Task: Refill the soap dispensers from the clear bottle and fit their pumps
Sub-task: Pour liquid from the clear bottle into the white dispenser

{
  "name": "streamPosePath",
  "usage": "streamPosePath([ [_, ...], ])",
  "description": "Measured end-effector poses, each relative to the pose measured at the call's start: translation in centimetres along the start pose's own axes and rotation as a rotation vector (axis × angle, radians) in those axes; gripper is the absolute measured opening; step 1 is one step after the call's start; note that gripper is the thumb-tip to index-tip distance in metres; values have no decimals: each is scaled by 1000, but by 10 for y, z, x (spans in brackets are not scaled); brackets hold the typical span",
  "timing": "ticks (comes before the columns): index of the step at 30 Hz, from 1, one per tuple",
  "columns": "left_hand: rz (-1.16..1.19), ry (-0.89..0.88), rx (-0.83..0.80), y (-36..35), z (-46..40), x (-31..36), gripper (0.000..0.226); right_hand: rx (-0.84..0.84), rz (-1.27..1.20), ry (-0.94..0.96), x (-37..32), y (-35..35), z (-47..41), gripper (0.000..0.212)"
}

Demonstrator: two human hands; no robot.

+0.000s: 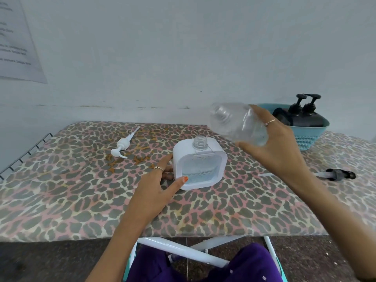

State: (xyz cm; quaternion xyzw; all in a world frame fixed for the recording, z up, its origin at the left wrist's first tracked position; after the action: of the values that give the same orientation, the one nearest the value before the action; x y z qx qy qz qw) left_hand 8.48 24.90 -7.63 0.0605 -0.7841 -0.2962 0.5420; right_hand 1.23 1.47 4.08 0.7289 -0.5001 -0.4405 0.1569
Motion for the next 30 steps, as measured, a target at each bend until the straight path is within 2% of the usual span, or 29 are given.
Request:
streamPosePath([
  [5, 1, -10, -4, 0, 0, 0, 74, 98, -276, -184, 24, -10, -3, 73],
  [9, -17, -12, 5, 0, 0, 1, 69, 130, -374, -280, 43, -24, -7, 73],
  [16, -29, -24, 17, 1, 0, 5, 69, 113, -336, -338, 65, -46, -5, 77],
  [21, -19, -21, 21, 2, 1, 5, 67, 154, -373, -370, 77, -46, 3, 72],
  [30, -17, -18, 13, 1, 1, 4, 74, 147, -377, -388, 85, -52, 8, 72],
])
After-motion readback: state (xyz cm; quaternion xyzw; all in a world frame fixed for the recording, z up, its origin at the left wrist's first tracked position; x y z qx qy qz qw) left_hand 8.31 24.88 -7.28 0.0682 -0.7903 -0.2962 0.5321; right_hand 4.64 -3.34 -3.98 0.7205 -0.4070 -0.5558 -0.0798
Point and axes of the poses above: each hand's wrist, its own z-axis away from the middle knuckle, its own y-axis out of the back of the hand, x = y × z, the point moved 7 cm from there along -z, towards the middle knuckle, and after that the axes turned 1 degree about z, right-handed, at the moved point
